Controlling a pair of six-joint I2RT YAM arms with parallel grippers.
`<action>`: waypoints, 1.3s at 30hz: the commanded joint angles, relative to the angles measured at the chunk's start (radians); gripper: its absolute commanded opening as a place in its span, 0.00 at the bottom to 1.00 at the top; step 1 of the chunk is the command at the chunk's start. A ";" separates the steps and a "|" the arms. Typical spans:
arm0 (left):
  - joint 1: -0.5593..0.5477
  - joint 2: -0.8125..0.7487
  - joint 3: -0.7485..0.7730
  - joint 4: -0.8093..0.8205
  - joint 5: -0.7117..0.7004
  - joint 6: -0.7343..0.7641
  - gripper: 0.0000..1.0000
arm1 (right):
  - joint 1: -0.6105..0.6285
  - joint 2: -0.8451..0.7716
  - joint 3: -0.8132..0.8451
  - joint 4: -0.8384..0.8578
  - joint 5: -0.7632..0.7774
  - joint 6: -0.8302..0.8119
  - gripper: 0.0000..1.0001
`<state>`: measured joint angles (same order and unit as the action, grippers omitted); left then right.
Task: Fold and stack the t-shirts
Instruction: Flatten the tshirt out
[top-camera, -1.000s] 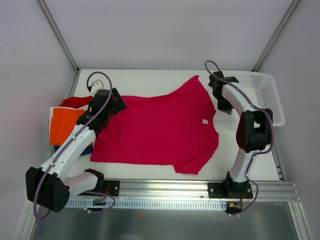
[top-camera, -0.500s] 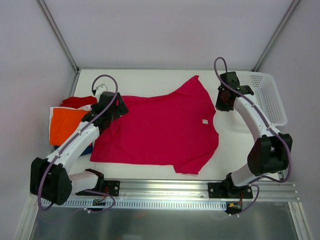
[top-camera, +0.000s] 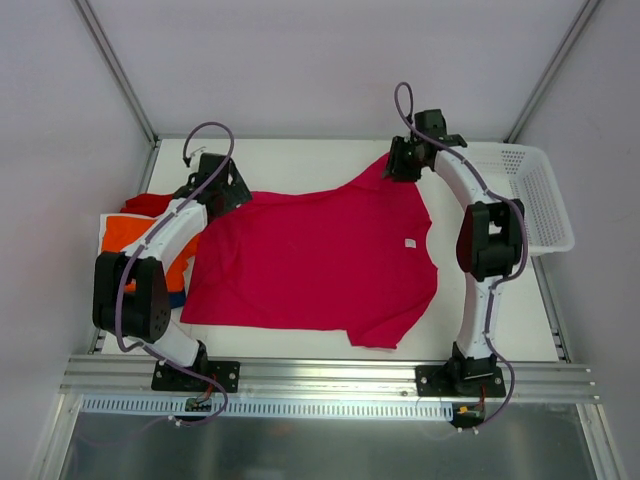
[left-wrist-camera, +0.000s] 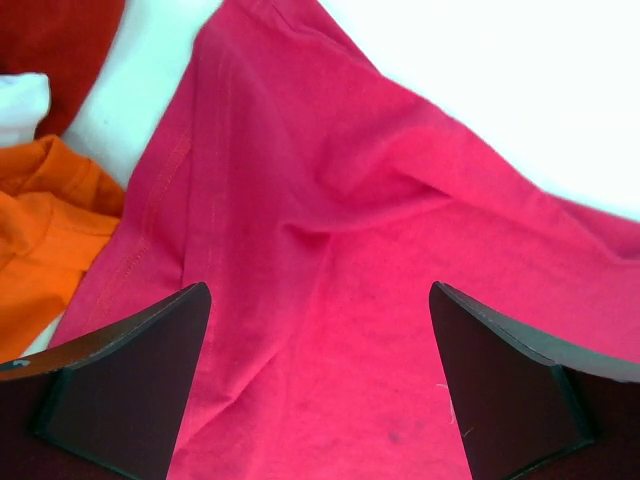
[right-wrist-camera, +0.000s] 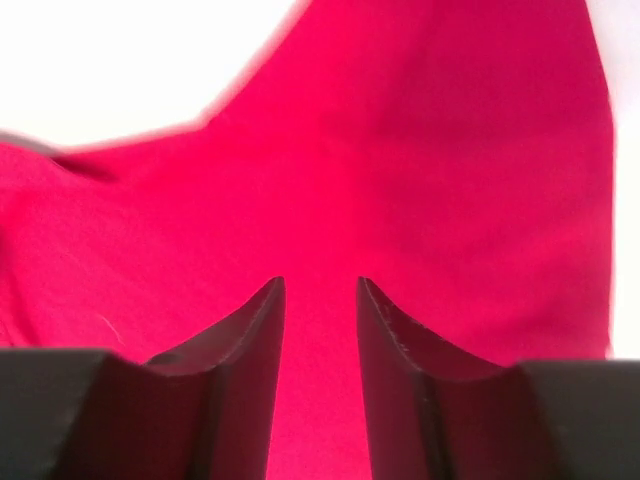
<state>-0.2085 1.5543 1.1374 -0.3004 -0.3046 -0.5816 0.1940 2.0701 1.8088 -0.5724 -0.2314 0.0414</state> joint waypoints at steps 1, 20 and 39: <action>0.034 -0.026 -0.010 0.070 0.075 0.016 0.93 | -0.011 0.094 0.187 0.034 -0.107 0.002 0.43; -0.052 -0.132 -0.160 0.109 0.311 -0.012 0.87 | -0.010 0.328 0.310 -0.027 -0.088 0.066 0.55; -0.273 -0.111 -0.225 0.110 0.194 -0.041 0.49 | 0.097 -0.214 -0.373 0.013 0.202 -0.032 0.20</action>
<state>-0.4835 1.4502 0.9188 -0.1989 -0.1055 -0.6113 0.2569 1.9095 1.4734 -0.5293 -0.1234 0.0288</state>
